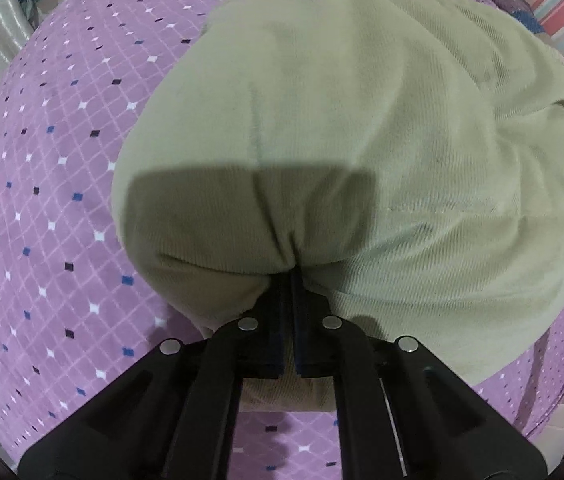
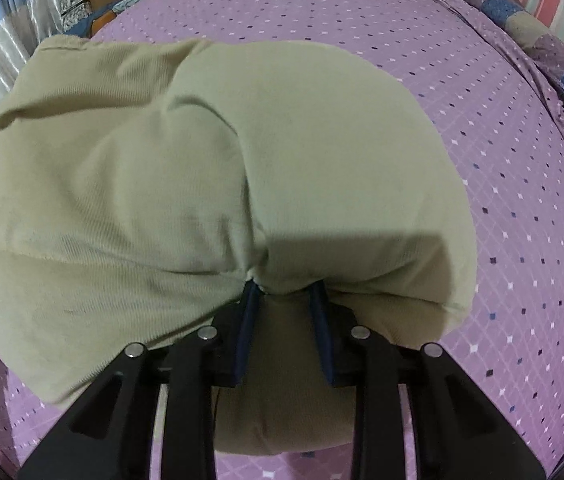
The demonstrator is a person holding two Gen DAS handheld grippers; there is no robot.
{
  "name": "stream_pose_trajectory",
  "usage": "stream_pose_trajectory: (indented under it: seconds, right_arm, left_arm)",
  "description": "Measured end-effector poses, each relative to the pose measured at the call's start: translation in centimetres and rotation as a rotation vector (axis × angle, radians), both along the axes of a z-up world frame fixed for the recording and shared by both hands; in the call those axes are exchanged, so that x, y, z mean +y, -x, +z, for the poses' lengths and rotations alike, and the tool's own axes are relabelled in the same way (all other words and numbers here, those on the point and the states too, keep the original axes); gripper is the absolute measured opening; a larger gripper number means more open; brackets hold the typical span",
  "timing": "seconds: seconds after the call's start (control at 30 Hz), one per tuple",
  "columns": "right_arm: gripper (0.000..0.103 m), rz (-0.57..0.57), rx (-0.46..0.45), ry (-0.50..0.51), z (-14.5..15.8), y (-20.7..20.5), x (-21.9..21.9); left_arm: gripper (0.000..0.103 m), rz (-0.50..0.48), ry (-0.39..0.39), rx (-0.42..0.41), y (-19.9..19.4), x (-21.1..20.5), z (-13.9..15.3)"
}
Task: Fold large clothes
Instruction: 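Lift and fold the held jacket edge over onto itself with both grippers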
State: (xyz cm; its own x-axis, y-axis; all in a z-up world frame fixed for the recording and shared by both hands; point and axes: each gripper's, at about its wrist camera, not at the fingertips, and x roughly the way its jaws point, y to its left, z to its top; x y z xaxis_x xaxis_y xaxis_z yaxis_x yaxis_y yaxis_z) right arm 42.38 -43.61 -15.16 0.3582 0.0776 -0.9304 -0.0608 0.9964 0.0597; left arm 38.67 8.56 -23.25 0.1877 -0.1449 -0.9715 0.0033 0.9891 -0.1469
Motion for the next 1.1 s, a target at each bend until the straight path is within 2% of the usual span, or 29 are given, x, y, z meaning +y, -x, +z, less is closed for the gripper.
stream_pose_trajectory:
  seconds: [0.13, 0.53, 0.63, 1.07, 1.1]
  right_arm:
    - [0.028, -0.007, 0.005, -0.034, -0.2, 0.3, -0.3]
    - [0.028, -0.013, -0.014, -0.015, -0.5, 1.1, 0.1]
    - [0.028, -0.01, -0.015, -0.01, -0.5, 1.1, 0.2]
    - [0.028, 0.003, -0.021, -0.018, -0.5, 1.2, 0.1]
    - [0.028, 0.003, -0.022, -0.019, -0.5, 1.2, 0.1]
  left_arm:
    - [0.004, 0.0, -0.003, 0.007, -0.4, -0.3, -0.2]
    - [0.004, 0.0, 0.076, -0.007, -0.5, 1.2, -0.9]
    - [0.004, -0.008, 0.059, -0.015, -0.3, 0.8, -1.5]
    - [0.004, -0.022, 0.008, -0.029, 0.3, -1.0, 0.3]
    - [0.004, -0.023, 0.005, -0.029, 0.2, -0.5, 1.3]
